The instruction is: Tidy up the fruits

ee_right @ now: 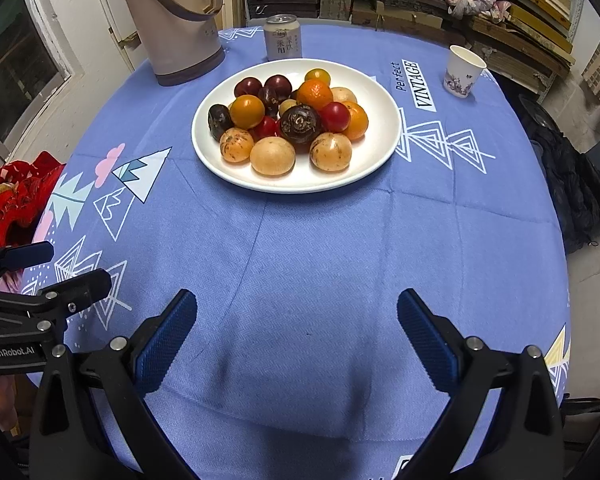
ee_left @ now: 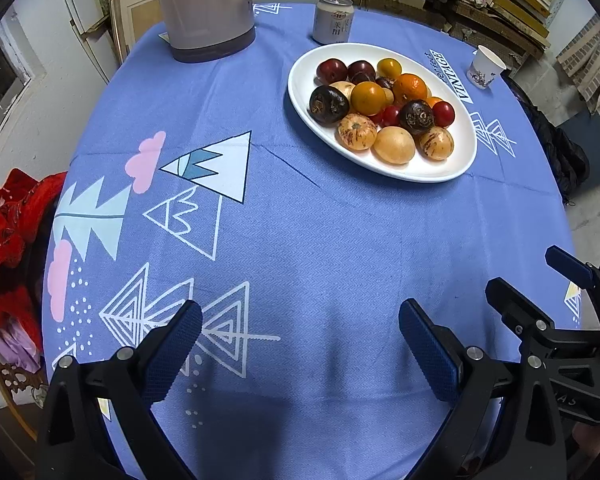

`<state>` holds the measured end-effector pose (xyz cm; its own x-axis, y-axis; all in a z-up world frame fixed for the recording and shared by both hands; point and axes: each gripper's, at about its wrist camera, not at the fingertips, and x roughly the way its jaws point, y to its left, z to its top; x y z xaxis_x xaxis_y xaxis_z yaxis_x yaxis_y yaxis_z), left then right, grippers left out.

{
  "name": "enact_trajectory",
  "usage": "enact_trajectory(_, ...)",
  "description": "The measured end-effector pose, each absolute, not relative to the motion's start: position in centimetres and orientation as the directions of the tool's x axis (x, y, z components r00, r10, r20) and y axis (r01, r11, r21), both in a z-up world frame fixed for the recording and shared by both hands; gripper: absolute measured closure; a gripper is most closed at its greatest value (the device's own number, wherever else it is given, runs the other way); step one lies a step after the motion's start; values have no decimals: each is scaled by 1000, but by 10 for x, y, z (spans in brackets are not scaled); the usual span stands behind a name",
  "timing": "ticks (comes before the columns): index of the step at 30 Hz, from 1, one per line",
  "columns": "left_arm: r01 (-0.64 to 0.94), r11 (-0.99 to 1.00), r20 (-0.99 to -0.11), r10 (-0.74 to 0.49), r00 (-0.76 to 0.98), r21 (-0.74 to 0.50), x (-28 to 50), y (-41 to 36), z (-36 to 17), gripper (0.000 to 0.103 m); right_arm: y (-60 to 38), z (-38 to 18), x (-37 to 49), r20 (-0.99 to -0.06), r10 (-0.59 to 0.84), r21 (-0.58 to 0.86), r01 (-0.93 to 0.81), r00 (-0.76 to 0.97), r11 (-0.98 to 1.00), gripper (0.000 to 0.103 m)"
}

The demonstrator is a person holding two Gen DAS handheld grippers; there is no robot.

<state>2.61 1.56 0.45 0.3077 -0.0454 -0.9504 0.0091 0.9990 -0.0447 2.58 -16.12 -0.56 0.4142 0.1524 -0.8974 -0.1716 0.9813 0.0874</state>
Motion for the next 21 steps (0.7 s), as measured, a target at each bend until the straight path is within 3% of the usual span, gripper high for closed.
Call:
enact_trajectory(13, -2, 992, -909, -118, 399, -130, 22, 22, 17, 4, -160, -7, 29, -899, 156, 88, -181, 410, 980, 5)
enact_trajectory(21, -28, 993, -923, -96, 372, -115, 26, 24, 13, 4, -160, -8, 30, -900, 159, 91, -181, 407, 979, 5)
